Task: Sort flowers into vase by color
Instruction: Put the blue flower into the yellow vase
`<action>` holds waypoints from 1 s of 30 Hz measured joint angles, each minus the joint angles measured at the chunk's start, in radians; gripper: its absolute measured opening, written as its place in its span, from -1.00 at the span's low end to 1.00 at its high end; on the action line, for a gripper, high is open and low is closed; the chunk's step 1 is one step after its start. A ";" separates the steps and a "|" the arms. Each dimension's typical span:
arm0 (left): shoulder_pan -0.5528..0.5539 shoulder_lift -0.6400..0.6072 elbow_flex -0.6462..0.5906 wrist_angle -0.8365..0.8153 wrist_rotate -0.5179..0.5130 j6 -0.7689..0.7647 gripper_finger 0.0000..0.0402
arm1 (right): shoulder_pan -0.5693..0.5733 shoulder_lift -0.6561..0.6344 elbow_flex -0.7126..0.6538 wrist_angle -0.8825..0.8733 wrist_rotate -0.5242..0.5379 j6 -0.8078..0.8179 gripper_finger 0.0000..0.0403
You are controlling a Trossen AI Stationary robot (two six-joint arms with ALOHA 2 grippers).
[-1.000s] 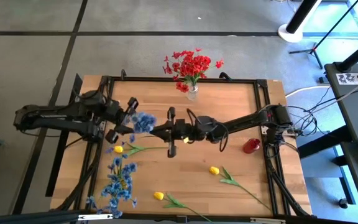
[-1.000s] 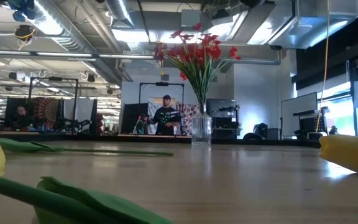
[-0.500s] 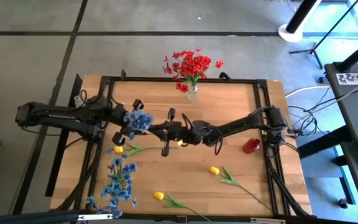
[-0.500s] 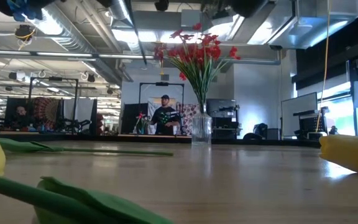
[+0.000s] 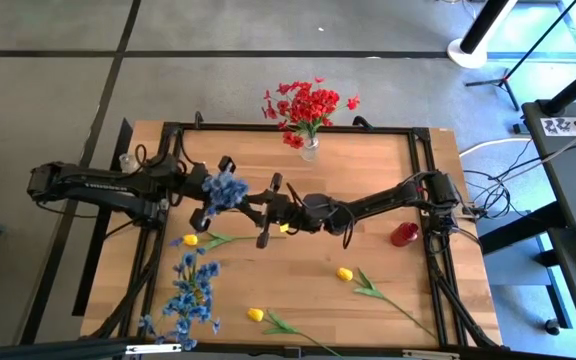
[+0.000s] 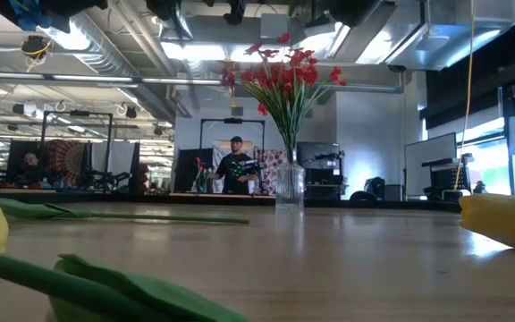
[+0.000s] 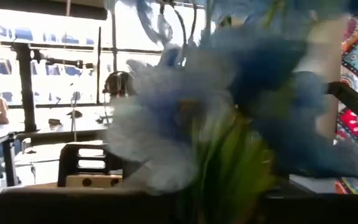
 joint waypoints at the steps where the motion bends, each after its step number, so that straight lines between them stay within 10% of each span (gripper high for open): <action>1: 0.000 0.000 0.000 0.001 -0.015 -0.001 -0.66 | 0.000 0.000 0.000 -0.002 -0.009 -0.004 -0.53; 9: -0.001 -0.073 0.000 -0.063 -0.031 -0.014 -0.95 | 0.029 -0.017 0.000 -0.032 -0.008 -0.022 0.00; 14: 0.002 -0.277 0.072 -0.378 0.019 0.000 -0.97 | 0.091 -0.069 0.000 -0.155 0.031 -0.046 0.25; 19: -0.009 -0.478 0.132 -0.687 0.135 0.021 -0.96 | 0.158 -0.092 0.000 -0.201 0.120 -0.058 0.33; 30: -0.095 -0.872 -0.005 -0.597 0.363 -0.182 -0.96 | 0.183 -0.092 0.000 -0.215 0.254 -0.095 0.33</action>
